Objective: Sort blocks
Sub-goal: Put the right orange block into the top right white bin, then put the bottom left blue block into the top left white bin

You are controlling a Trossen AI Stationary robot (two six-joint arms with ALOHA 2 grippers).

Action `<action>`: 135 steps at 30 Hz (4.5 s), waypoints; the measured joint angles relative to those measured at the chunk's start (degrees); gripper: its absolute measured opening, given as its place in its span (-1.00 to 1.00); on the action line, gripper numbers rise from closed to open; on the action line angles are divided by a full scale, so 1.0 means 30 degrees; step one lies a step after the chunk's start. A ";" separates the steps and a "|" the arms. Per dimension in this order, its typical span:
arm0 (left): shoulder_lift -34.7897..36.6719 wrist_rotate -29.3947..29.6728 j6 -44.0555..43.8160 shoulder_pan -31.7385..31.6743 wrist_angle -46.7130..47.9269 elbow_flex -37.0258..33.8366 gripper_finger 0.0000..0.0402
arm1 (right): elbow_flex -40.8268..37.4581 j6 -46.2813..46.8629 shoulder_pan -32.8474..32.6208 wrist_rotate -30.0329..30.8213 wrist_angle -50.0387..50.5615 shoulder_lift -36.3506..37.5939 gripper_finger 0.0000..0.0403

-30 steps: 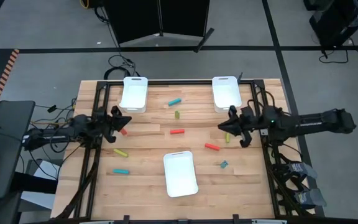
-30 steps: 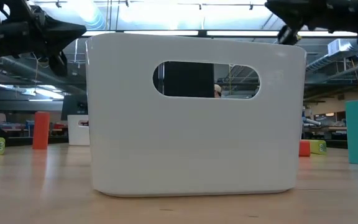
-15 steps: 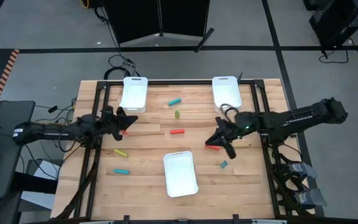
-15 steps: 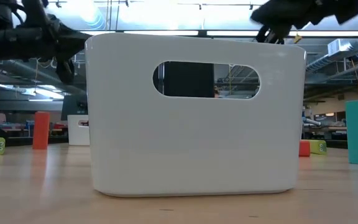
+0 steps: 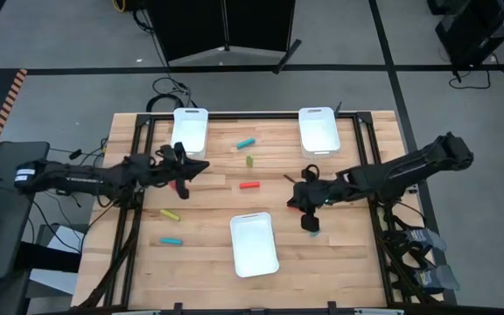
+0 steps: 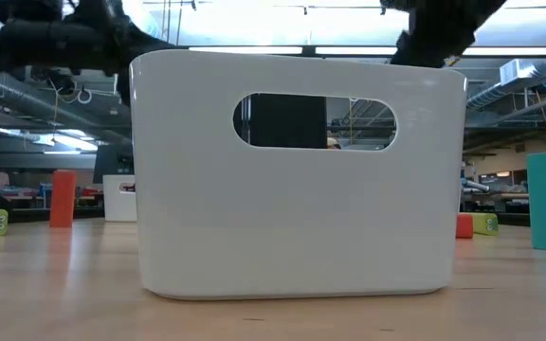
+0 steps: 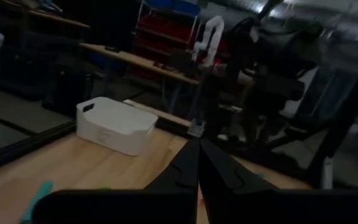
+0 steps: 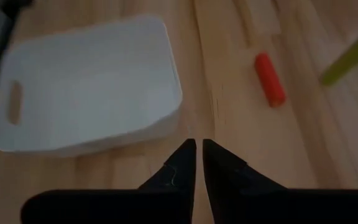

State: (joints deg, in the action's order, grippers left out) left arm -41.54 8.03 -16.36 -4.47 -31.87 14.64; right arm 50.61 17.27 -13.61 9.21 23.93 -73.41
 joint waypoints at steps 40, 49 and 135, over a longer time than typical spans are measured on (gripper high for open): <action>-0.2745 0.3193 0.1932 0.0630 0.4153 0.4420 -0.65 | -0.0275 0.1414 0.1176 0.0627 0.2479 -0.6448 0.06; -0.2445 0.3149 0.1945 0.0938 0.4612 0.4427 -0.65 | -0.0196 0.1867 0.1582 0.0547 0.2393 -0.7960 -0.01; -0.7180 0.3704 -0.0516 0.4979 2.3976 1.2443 -0.47 | -0.0299 -0.5032 0.9727 0.3344 -0.4630 0.3186 0.22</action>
State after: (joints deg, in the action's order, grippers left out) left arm -63.08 19.14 -17.91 10.47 40.06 51.97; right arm 49.71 2.18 15.57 19.25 10.04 -63.86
